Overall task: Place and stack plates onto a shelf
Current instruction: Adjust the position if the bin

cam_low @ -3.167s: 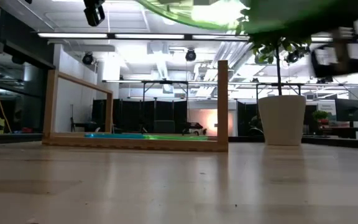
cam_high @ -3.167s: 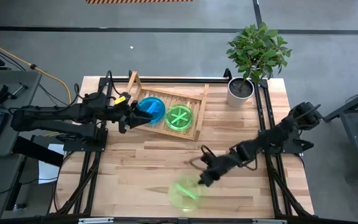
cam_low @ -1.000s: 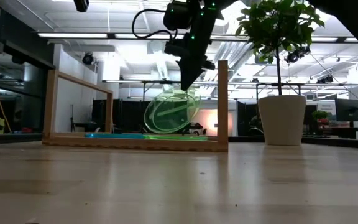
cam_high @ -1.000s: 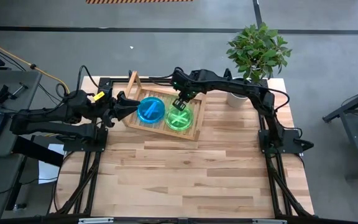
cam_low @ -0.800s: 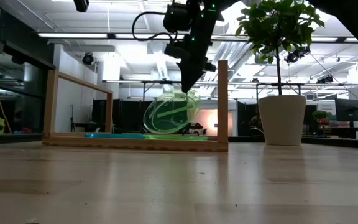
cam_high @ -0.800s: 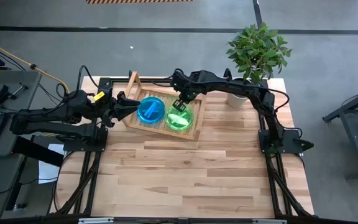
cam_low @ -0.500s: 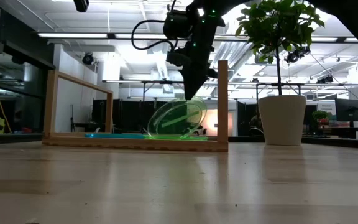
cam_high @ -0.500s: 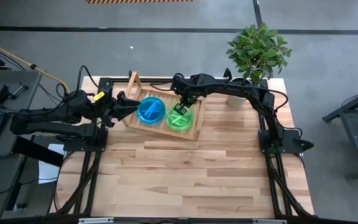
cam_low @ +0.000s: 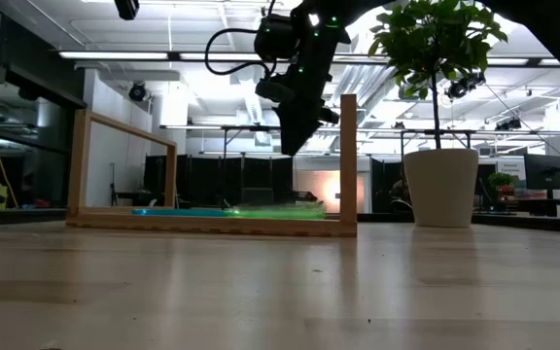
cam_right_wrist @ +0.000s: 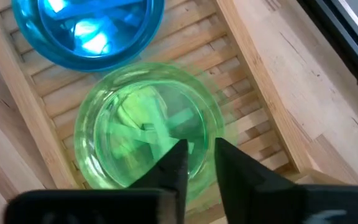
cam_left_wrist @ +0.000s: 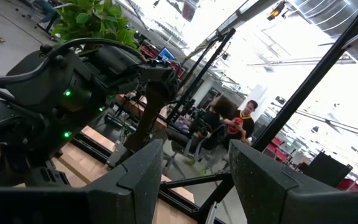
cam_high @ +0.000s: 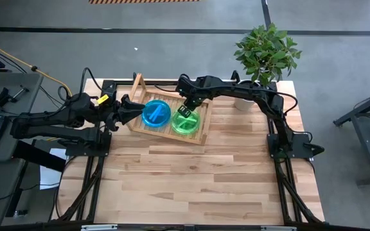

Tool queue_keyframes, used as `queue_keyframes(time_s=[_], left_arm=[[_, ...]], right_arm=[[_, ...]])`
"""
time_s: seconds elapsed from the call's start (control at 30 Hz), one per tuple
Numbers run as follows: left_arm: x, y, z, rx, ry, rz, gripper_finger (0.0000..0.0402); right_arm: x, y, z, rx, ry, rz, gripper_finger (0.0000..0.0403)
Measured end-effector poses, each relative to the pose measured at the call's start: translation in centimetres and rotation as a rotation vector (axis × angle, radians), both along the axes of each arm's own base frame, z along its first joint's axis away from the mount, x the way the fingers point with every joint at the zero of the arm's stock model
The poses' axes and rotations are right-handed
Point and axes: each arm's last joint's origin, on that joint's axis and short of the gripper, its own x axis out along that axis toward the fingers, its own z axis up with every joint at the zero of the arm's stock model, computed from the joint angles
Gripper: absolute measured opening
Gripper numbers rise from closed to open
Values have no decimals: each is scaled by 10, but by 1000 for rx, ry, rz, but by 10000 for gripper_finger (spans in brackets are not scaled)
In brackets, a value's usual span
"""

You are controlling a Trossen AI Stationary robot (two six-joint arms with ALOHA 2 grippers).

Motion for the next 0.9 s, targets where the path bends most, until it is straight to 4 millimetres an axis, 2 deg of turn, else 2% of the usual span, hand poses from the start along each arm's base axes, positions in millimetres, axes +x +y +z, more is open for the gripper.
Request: queue_keyframes(time_s=[0.17,0.3,0.53,0.63,0.73,0.83,0.9], left_arm=[[0,0,0,0,0,0,172],[0,0,0,0,0,0,172],[0,1,0,21,4,27,172],[0,2,0,32,7,61,172],[0,2,0,45,11,82,172],[0,2,-1,45,13,85,172],[1,2,-1,45,17,86,172]], right_arm=[[0,0,0,-1,1,2,113],[-2,1,6,-11,-8,23,138],[-25,13,55,-32,-106,110,145],[-32,29,75,-35,-152,157,144],[-33,51,86,-18,-190,231,144],[-30,76,85,3,-177,291,131],[-26,92,78,11,-137,308,109]])
